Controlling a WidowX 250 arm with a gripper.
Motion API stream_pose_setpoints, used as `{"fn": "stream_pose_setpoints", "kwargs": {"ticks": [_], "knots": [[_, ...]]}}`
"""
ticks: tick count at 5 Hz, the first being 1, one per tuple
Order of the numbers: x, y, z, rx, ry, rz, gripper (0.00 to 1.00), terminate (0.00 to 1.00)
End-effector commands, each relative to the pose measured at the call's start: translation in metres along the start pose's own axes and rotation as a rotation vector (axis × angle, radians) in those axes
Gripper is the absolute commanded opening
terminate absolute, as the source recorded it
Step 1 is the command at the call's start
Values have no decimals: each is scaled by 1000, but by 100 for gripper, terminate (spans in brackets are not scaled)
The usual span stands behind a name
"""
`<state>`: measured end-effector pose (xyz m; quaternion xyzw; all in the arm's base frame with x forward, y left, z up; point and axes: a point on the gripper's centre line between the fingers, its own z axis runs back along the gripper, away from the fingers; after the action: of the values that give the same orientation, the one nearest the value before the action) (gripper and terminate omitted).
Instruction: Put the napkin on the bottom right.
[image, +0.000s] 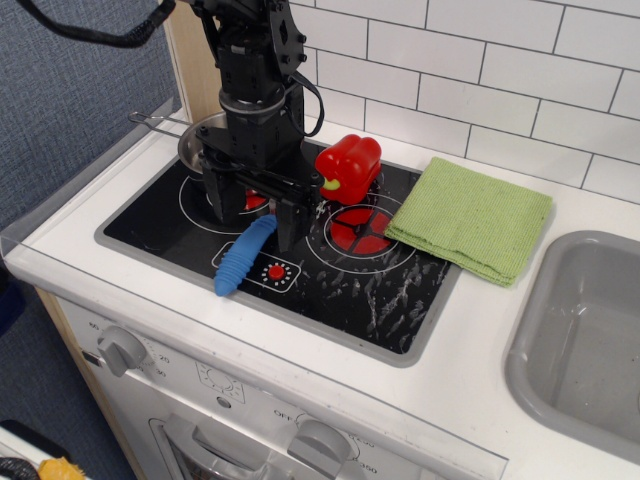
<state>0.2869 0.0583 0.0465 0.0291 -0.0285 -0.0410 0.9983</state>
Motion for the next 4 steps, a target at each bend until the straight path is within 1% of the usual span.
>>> {"fn": "stream_pose_setpoints", "kwargs": {"ticks": [1,2,3,4], "knots": [[0,0,0,0,0,0,100,0],[15,-33,7,-33,-31,-88,100,0],[27,-57,14,-54,-66,-136,100,0],[54,-90,20,-64,-109,-179,100,0]]}}
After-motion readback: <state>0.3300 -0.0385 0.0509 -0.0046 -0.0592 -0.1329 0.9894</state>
